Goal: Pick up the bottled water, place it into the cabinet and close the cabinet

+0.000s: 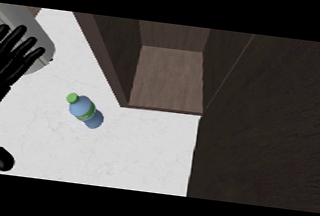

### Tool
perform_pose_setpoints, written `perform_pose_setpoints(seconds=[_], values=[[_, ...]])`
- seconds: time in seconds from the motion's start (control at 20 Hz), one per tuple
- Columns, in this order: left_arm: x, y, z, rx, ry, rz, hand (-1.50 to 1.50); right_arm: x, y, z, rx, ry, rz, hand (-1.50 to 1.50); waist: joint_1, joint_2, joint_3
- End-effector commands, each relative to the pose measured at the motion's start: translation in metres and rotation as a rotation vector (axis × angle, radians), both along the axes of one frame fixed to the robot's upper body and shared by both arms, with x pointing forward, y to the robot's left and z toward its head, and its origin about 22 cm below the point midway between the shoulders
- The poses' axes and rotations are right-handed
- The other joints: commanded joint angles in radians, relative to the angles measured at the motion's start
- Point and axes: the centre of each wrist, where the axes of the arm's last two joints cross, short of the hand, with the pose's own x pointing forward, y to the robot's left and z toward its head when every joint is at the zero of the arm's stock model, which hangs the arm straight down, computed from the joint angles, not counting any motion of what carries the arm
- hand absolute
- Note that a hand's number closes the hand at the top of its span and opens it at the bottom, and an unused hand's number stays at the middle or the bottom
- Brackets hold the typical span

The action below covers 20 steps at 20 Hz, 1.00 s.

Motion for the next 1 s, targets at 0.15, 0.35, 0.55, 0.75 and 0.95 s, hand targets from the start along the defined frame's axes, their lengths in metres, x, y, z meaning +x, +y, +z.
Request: perform_pose_setpoints(seconds=[0.15,0.35,0.55,0.75,0.95], values=[[0.003,0.036,0.005,0.116,0.061,0.058,-1.50,-0.043,0.007,0.010,-0.010,0.021,0.027,-1.50,-0.005,-0.001,0.000],[0.012,0.045,-0.023,0.117,0.123,0.044,-1.50,-0.047,0.009,0.022,0.012,-0.002,0.000,-1.50,-0.004,0.002,-0.001],[0.020,0.029,-0.058,0.124,0.159,0.075,-1.50,-0.056,0.007,0.021,0.002,0.009,0.034,-1.50,-0.012,0.001,0.000],[0.033,0.037,-0.078,0.155,0.224,0.086,-1.50,-0.065,0.014,0.027,0.006,-0.005,0.037,-1.50,-0.022,0.002,-0.002],[0.036,0.030,-0.113,0.134,0.283,0.024,-1.50,-0.069,0.009,0.025,-0.003,0.007,0.035,-1.50,-0.018,0.003,-0.002]])
